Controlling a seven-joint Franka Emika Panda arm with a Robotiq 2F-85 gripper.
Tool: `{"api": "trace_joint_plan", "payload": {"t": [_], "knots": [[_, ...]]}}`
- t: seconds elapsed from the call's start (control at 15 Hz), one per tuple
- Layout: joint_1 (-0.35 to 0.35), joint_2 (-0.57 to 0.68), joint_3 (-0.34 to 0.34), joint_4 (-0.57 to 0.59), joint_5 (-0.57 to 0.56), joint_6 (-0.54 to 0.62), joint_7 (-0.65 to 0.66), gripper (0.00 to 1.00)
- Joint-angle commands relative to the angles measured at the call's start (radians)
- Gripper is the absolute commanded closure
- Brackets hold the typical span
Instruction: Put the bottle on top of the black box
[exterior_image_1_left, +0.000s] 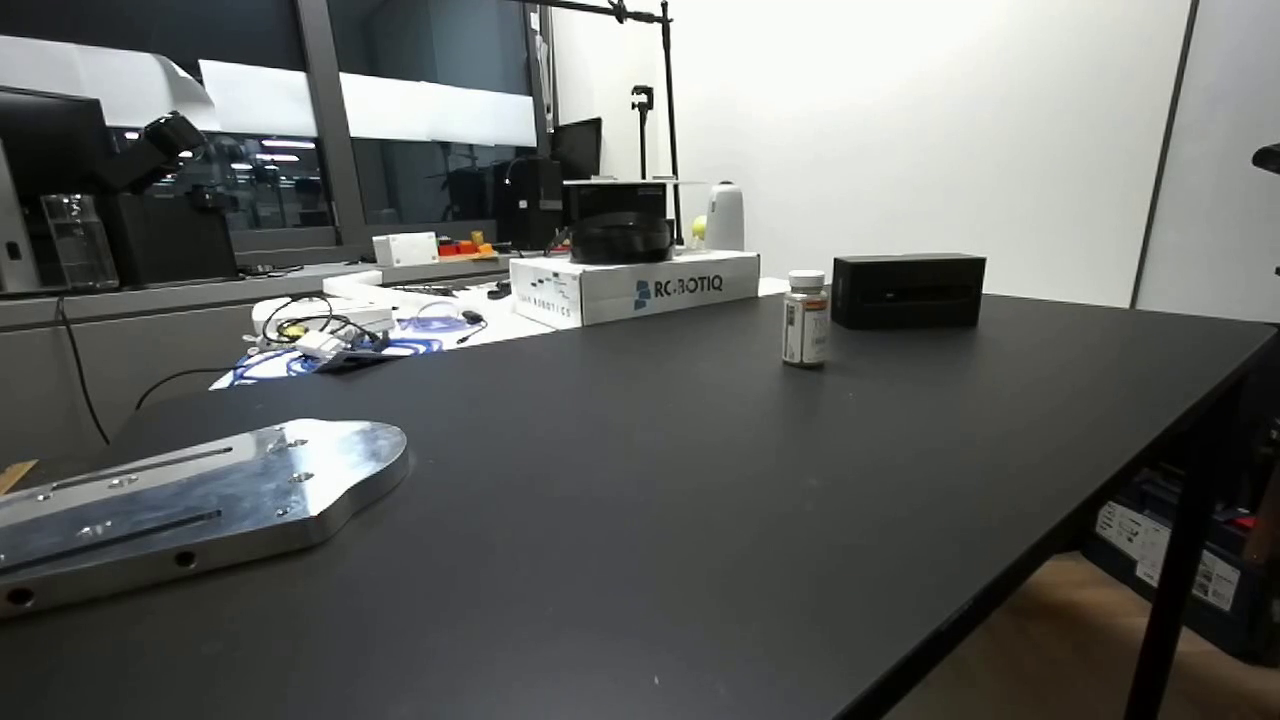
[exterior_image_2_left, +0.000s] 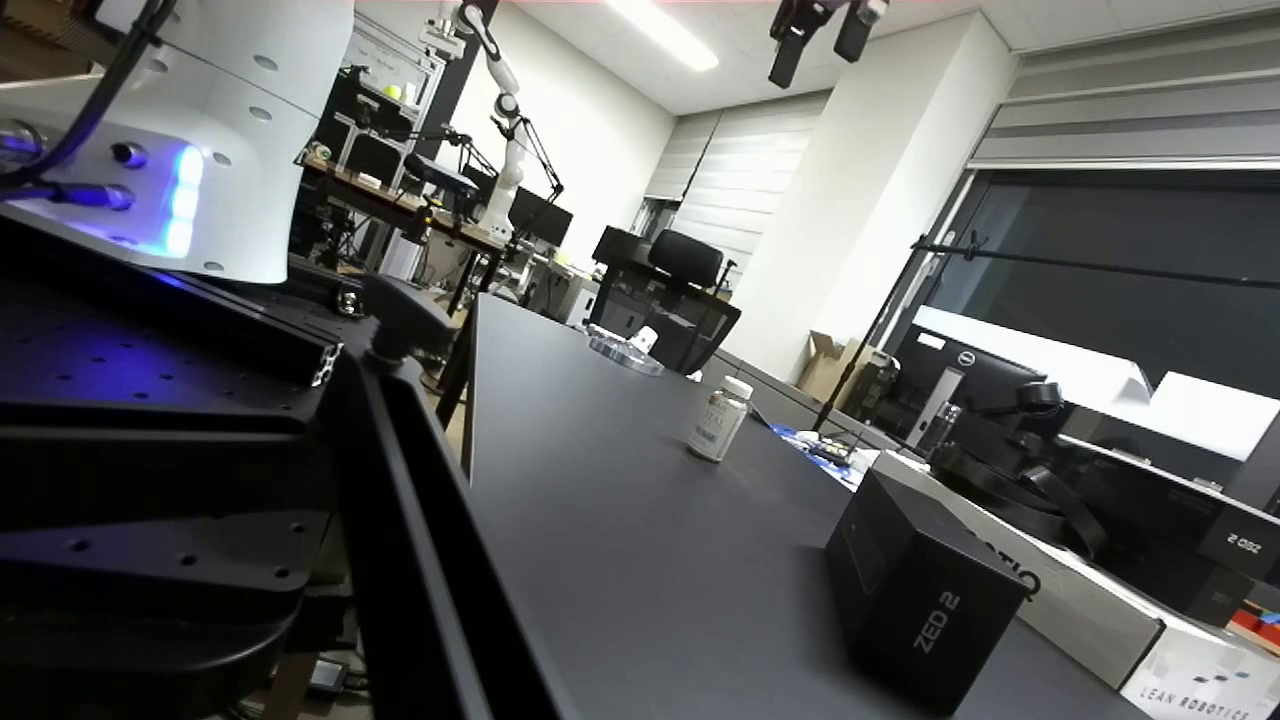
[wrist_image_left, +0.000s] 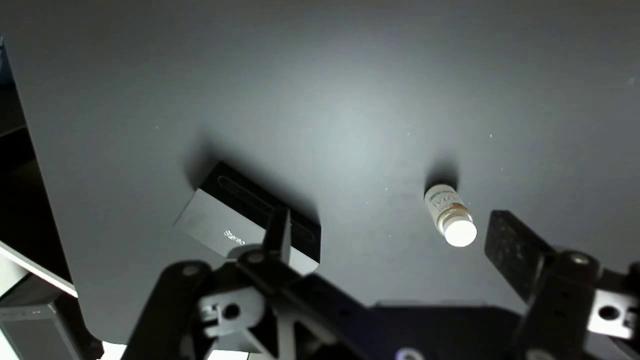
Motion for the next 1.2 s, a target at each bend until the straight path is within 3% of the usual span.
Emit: {"api": "trace_joint_plan", "payload": {"t": [0.0, 0.53, 1.13], "knots": [[0.032, 0.187, 0.036, 0.149, 0.051, 0.044, 0.066, 0.00], [0.086, 0.528, 0.140, 0.383, 0.067, 0.168, 0.171, 0.00], [0.113, 0.780, 0.162, 0.416, 0.057, 0.238, 0.154, 0.00]]}}
